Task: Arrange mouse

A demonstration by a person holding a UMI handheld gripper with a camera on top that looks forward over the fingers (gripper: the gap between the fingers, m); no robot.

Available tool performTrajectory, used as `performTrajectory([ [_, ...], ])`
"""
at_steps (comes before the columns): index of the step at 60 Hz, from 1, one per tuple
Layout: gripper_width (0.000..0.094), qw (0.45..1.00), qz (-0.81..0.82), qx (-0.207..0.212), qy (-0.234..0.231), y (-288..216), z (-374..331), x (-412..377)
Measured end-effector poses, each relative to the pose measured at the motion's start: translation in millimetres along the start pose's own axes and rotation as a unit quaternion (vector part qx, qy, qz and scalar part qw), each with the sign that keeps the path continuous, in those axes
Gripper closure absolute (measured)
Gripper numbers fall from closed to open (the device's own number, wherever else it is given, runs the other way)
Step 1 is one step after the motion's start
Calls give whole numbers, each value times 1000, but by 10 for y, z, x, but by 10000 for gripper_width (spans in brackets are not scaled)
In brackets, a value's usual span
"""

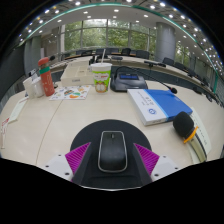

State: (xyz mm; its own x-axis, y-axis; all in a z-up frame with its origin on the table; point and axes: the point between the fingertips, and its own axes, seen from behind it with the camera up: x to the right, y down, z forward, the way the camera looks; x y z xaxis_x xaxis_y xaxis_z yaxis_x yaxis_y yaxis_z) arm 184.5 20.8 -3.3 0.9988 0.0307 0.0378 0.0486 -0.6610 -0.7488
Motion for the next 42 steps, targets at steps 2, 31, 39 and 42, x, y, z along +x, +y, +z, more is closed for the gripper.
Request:
performTrajectory([
  [2,116,1000,2,0,-1,-18,-61,-8],
  [31,81,996,-5,81,46,-74,-2304,-296],
  [39,84,994,-6,94,55,143,-3037,-444],
  [42,83,994,-1,94,54,242,-3271,-506],
])
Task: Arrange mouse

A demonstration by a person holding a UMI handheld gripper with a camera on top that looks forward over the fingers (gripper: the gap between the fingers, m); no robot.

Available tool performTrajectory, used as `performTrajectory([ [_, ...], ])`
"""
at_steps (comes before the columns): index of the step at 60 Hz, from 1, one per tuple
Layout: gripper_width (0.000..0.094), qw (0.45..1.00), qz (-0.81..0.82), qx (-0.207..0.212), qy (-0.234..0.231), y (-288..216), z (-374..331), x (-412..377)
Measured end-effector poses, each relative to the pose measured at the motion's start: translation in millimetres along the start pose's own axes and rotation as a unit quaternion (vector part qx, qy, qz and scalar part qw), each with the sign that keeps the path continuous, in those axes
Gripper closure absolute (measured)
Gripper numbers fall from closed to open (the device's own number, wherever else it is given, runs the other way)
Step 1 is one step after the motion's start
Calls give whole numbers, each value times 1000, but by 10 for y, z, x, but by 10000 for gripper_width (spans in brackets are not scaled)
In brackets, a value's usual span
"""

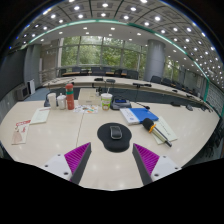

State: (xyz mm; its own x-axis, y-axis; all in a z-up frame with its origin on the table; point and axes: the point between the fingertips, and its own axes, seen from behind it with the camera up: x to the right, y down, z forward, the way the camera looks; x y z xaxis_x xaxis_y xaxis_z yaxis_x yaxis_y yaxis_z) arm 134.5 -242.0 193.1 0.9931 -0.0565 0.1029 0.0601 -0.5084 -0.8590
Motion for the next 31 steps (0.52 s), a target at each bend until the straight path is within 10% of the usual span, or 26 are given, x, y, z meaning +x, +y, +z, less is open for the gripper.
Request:
performTrajectory([
  [31,84,1000,-12,27,-2,147,-1017,-170],
])
